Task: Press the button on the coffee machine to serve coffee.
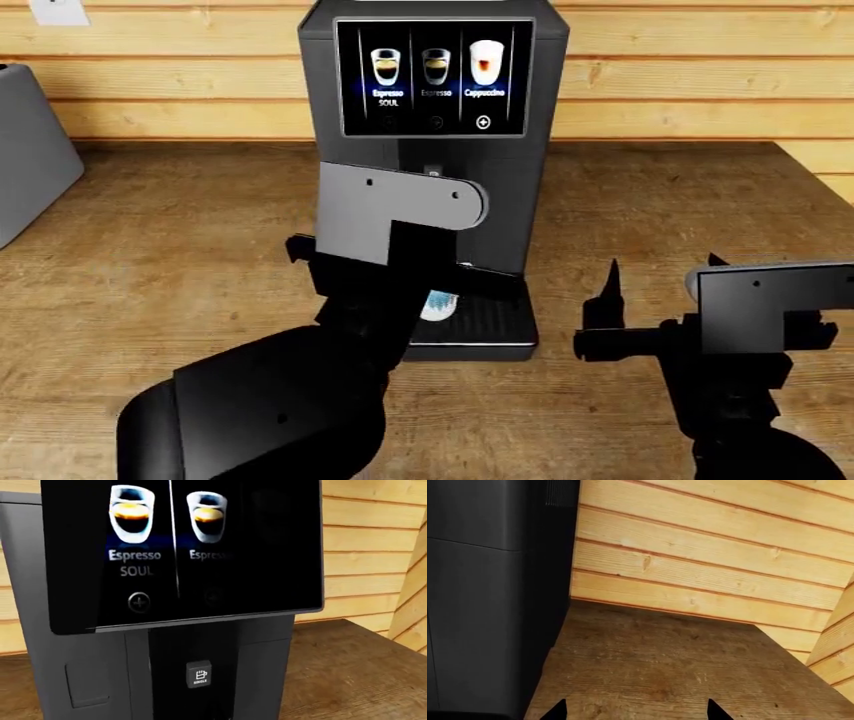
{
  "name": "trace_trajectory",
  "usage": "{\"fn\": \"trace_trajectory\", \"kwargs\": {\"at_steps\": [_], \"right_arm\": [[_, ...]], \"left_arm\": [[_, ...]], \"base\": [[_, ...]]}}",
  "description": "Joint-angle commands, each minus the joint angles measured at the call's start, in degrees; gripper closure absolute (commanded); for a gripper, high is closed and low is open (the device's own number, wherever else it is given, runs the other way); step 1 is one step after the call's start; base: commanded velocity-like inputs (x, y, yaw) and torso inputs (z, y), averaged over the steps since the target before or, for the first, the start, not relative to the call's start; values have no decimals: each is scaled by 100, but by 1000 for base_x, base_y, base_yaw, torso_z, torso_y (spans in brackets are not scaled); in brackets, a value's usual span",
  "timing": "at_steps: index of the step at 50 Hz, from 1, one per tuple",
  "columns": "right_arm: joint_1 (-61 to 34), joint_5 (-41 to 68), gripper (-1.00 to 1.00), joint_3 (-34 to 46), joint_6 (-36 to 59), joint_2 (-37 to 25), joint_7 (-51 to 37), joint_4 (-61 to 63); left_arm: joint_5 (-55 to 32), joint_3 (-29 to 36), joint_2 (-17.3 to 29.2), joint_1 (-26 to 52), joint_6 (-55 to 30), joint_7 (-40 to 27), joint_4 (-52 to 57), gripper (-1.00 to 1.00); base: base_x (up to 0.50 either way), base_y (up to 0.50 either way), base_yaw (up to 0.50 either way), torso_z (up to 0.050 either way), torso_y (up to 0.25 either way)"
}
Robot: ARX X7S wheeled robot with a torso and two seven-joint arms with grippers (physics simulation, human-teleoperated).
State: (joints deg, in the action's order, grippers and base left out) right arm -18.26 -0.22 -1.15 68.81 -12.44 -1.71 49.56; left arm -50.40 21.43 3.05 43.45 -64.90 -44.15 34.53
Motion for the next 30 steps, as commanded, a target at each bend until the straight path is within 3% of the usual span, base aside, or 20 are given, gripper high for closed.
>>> {"fn": "trace_trajectory", "kwargs": {"at_steps": [1,30], "right_arm": [[10,-4,-100,-22,-31,26,16,-30],[-46,67,-100,30,44,-8,-24,-49]], "left_arm": [[385,291,60,95,500,49,-336,100],[442,584,235,304,767,-48,-718,100]], "base": [[0,0,0,0,0],[0,0,0,0,0]]}}
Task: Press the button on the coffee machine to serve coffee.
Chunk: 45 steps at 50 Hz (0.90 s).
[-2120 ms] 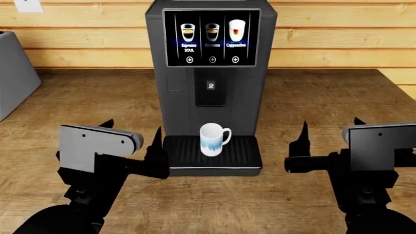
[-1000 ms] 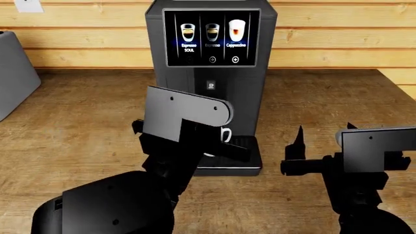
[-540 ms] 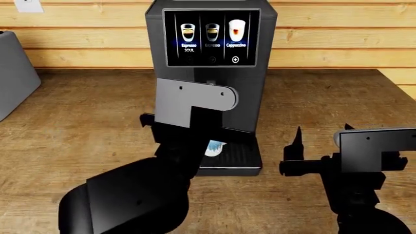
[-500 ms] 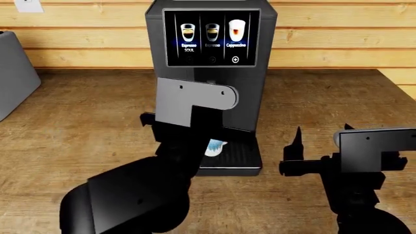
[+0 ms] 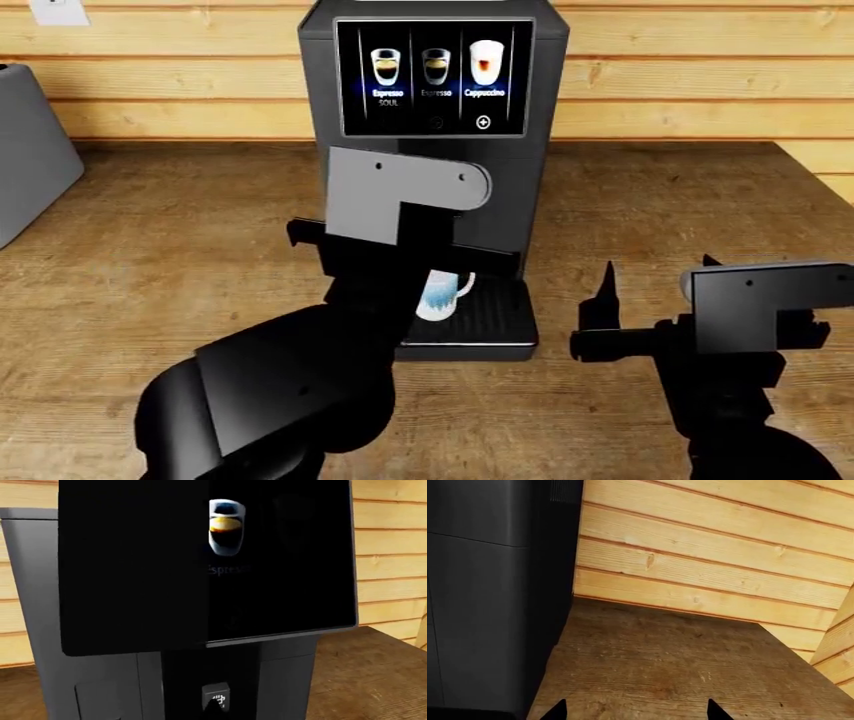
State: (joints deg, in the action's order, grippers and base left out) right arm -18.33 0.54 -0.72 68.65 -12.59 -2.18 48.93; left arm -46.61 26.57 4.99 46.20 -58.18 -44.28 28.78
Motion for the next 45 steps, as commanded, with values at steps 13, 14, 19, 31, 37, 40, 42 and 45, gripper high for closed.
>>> {"fn": "trace_trajectory", "kwargs": {"at_steps": [13,14,19,31,37,40,42,45], "right_arm": [[-1,16,-100,-14,-13,5,-2,-37],[3,19,-100,-16,-15,8,-5,-37],[22,31,-100,-25,-40,5,-13,-49],[46,59,-100,-18,-72,3,-36,-73],[70,70,-100,-18,-114,5,-48,-103],[75,79,-100,-35,-106,0,-49,-95],[77,85,-100,-36,-104,-3,-50,-87],[89,93,-100,-58,-101,-2,-56,-79]], "left_arm": [[42,200,14,78,291,36,-414,100],[59,211,36,86,312,44,-432,100],[62,248,54,118,369,43,-482,100],[140,363,87,179,551,73,-705,100],[112,374,114,218,578,69,-752,100],[45,367,90,227,520,-29,-642,100],[-4,367,103,217,484,-75,-552,100],[-173,355,80,211,343,-211,-304,100]], "base": [[0,0,0,0,0],[0,0,0,0,0],[0,0,0,0,0],[0,0,0,0,0],[0,0,0,0,0],[0,0,0,0,0],[0,0,0,0,0],[0,0,0,0,0]]}}
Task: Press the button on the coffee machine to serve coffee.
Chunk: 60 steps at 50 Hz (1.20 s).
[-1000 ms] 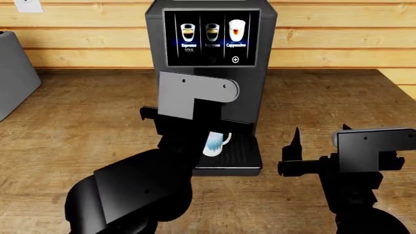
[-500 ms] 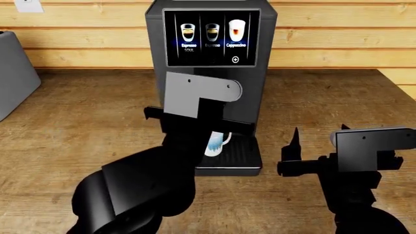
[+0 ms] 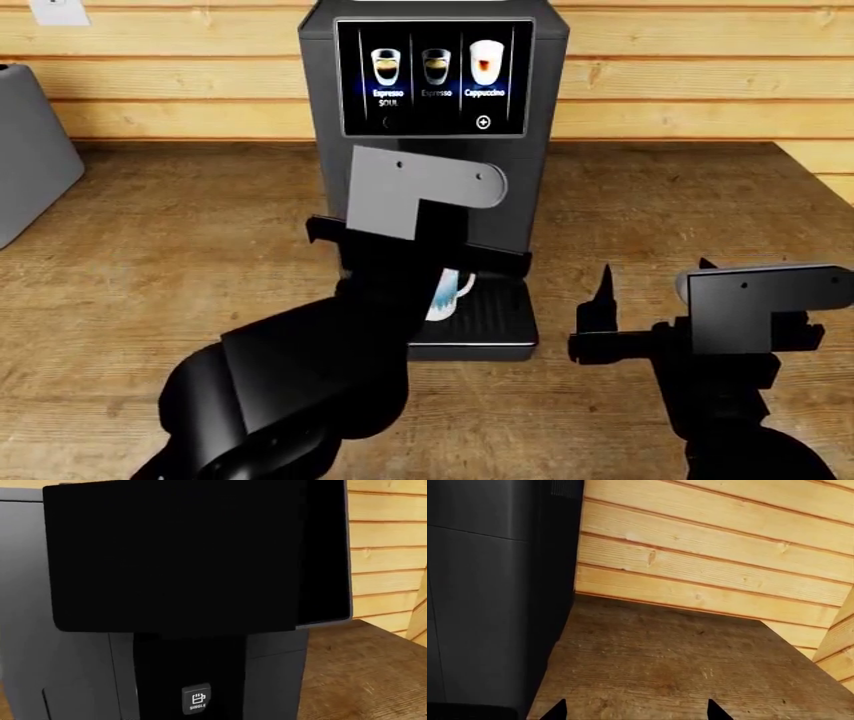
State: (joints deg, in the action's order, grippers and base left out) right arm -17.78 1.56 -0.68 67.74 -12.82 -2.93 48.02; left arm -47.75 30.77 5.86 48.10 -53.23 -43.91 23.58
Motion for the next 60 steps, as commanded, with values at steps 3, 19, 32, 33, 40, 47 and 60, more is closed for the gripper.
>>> {"fn": "trace_trajectory", "kwargs": {"at_steps": [3,19,32,33,40,47,60], "right_arm": [[56,1,-100,-81,-15,22,15,21],[46,25,-100,-69,78,20,-38,80],[123,56,-100,-93,-17,41,-73,42],[130,59,-100,-90,-27,44,-75,39],[137,81,-100,-93,-53,61,-93,24],[158,108,-100,-108,-56,64,-100,49],[271,182,-100,-197,-110,67,-80,121]], "left_arm": [[-294,-114,5,-5,-349,-447,572,100],[-1573,-633,296,-180,-1046,-1356,1777,100],[-1652,-766,674,-354,-950,-1289,1883,-100],[-1586,-754,730,-405,-899,-1221,1870,-100],[-1527,-792,997,-561,-780,-1043,1953,-100],[-1404,-884,1352,-785,-618,-831,1989,-100],[-669,-999,2117,-1384,9,-153,1647,-100]], "base": [[0,0,0,0,0],[0,0,0,0,0],[0,0,0,0,0],[0,0,0,0,0],[0,0,0,0,0],[0,0,0,0,0],[0,0,0,0,0]]}}
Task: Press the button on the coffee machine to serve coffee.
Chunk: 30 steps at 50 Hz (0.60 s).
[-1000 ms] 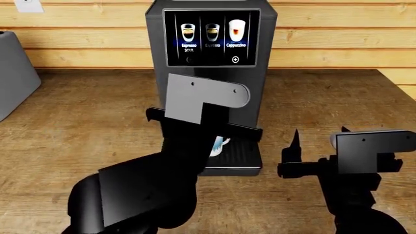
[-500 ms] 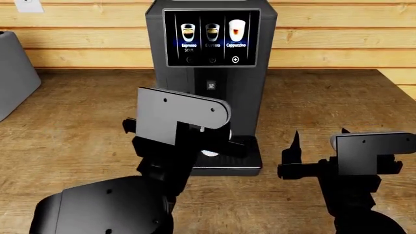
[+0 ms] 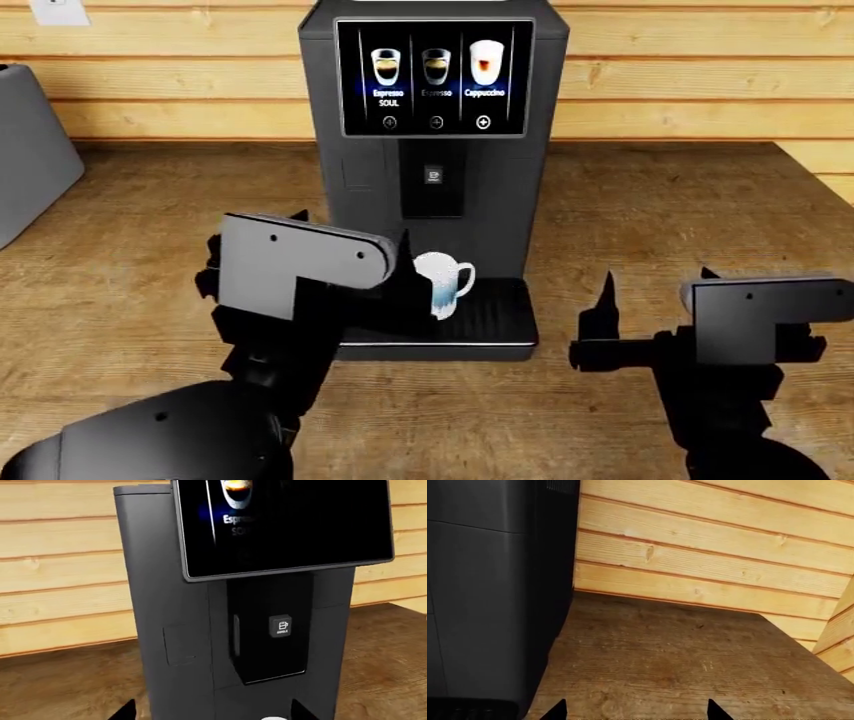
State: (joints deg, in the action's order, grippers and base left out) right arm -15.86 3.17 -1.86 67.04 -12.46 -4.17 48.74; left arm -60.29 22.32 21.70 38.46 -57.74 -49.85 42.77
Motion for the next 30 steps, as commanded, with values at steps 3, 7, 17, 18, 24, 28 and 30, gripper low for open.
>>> {"fn": "trace_trajectory", "kwargs": {"at_steps": [3,7,17,18,24,28,30], "right_arm": [[142,27,-100,-116,-100,31,39,39],[197,36,-100,-148,-173,32,32,-2],[267,79,-100,-218,-204,5,43,1],[279,72,-100,-215,-219,-3,35,-13],[323,80,-100,-242,-227,-30,26,-9],[347,100,-100,-293,-246,-30,28,-11],[371,105,-100,-309,-276,-28,24,-25]], "left_arm": [[758,-217,684,-506,602,545,-446,-100],[852,-315,804,-591,733,620,-589,-100],[1520,-164,1062,-954,1239,904,-1033,-100],[1544,-180,1079,-987,1281,917,-1070,-100],[1669,-303,1242,-1279,1525,1007,-1328,-100],[1679,-392,1341,-1382,1591,1031,-1409,-100],[1694,-395,1352,-1408,1620,1050,-1447,-100]], "base": [[0,0,0,0,0],[0,0,0,0,0],[0,0,0,0,0],[0,0,0,0,0],[0,0,0,0,0],[0,0,0,0,0],[0,0,0,0,0]]}}
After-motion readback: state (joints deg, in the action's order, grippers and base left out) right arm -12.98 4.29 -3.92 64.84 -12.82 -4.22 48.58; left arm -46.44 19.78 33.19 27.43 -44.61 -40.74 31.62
